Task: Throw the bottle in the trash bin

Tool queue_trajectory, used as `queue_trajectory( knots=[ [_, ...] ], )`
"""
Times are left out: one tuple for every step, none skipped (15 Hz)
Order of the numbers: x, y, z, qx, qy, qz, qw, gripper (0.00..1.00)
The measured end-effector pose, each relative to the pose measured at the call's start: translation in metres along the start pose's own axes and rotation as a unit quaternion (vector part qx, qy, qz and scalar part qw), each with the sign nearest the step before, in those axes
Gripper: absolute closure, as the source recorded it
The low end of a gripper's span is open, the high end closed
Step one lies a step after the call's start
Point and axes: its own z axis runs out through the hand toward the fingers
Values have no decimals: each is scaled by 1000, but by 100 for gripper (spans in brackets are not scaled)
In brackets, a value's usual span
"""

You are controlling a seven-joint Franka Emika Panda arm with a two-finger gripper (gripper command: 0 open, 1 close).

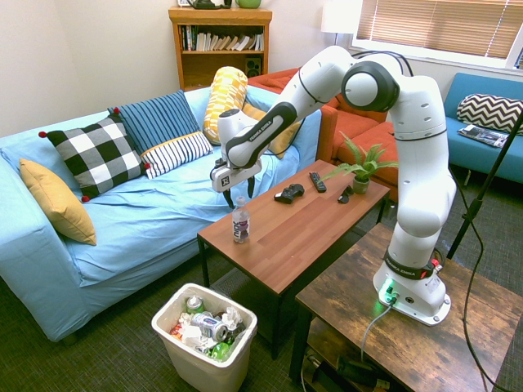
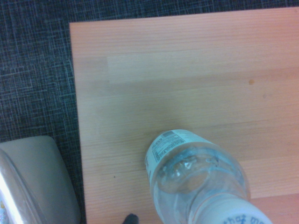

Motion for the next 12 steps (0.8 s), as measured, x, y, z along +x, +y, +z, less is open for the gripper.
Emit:
queue_trajectory(
  knots=[
    [2,0,5,-1,0,2,1000,100],
    [4,0,8,-2,0,3,1000,100],
    [4,-1,10,-1,0,4,1000,100],
    [5,-1,11,-1,-1,5,1000,100],
    [5,-2,12,0,-1,5,1000,100],
    [4,-3,13,1,-2,5,1000,100],
    [3,-4,13,1,-2,4,1000,100],
    [2,-5,13,2,-3,5,1000,100],
    [1,-6,12,3,-4,5,1000,100],
    [1,-6,12,4,-4,5,1000,100],
    [2,-7,11,5,-4,6,1000,100],
    [3,-6,11,5,-4,7,1000,100]
  ],
)
